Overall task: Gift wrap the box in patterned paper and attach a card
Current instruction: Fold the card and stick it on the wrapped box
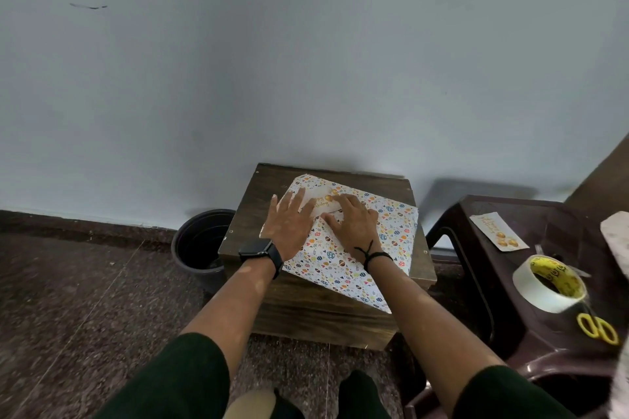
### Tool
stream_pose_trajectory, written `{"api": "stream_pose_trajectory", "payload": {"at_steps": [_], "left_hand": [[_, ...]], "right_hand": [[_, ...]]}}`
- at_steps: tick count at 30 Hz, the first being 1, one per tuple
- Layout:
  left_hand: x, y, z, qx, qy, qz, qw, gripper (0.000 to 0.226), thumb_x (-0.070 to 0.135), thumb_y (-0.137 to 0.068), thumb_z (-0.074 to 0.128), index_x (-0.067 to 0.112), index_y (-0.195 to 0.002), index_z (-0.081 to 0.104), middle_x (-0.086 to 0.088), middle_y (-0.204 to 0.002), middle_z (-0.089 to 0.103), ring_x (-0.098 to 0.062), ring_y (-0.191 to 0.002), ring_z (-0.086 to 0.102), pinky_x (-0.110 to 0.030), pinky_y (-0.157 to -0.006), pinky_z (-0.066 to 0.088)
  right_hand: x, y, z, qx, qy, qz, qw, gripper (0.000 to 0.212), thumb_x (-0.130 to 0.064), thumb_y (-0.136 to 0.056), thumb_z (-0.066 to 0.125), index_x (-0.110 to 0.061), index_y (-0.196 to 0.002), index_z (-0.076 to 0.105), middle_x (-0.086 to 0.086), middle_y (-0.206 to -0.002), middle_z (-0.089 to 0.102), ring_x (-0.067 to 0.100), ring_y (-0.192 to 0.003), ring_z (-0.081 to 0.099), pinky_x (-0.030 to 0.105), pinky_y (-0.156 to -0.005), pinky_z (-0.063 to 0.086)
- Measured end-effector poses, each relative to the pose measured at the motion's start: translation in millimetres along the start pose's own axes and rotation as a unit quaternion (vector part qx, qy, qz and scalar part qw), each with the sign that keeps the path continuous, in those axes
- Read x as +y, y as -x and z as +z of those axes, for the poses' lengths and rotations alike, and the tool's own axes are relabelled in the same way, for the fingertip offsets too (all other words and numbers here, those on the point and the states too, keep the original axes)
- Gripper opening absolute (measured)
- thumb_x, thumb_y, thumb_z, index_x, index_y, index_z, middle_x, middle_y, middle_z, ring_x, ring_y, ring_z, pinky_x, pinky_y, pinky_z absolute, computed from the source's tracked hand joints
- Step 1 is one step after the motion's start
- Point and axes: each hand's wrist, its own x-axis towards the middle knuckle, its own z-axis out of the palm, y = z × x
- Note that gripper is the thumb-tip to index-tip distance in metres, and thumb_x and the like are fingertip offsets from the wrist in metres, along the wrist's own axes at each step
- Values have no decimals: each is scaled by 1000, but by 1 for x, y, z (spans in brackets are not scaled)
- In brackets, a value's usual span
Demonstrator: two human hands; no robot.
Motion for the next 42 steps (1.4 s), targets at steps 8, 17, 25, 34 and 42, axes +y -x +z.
{"api": "stream_pose_trajectory", "payload": {"at_steps": [8,17,25,34,42], "left_hand": [[60,3,-7,7,116,81,990,53,36,-102,30,18,-150,18,-3,-157,19,-21,-146,11,-43,-118,7],[99,-4,15,12,175,116,978,62,48,-99,32,16,-150,18,-6,-154,29,-21,-144,21,-45,-118,9],[102,-1,21,50,160,114,979,63,48,-98,35,15,-149,18,-8,-152,32,-22,-143,23,-44,-118,10],[100,-6,23,49,173,105,978,66,49,-96,40,16,-149,19,-6,-151,35,-22,-140,30,-43,-119,13],[103,-5,22,54,168,96,980,66,48,-96,40,17,-150,17,-6,-153,30,-20,-142,26,-40,-119,10]], "right_hand": [[38,46,-41,82,-126,6,989,29,-20,-90,61,-10,-117,60,7,-113,60,19,-106,55,26,-91,40],[153,127,-130,209,-84,198,954,14,-8,-84,62,-11,-97,68,3,-86,67,19,-82,62,21,-73,43],[220,140,-191,229,-30,306,924,17,-9,-82,60,-9,-97,70,9,-94,70,24,-92,63,22,-79,40],[238,103,-176,180,-17,350,919,18,-23,-84,68,-4,-87,69,14,-96,69,29,-98,61,30,-80,46],[233,90,-146,234,7,407,883,31,-30,-83,69,-2,-94,62,16,-100,64,32,-98,61,38,-77,50]]}}
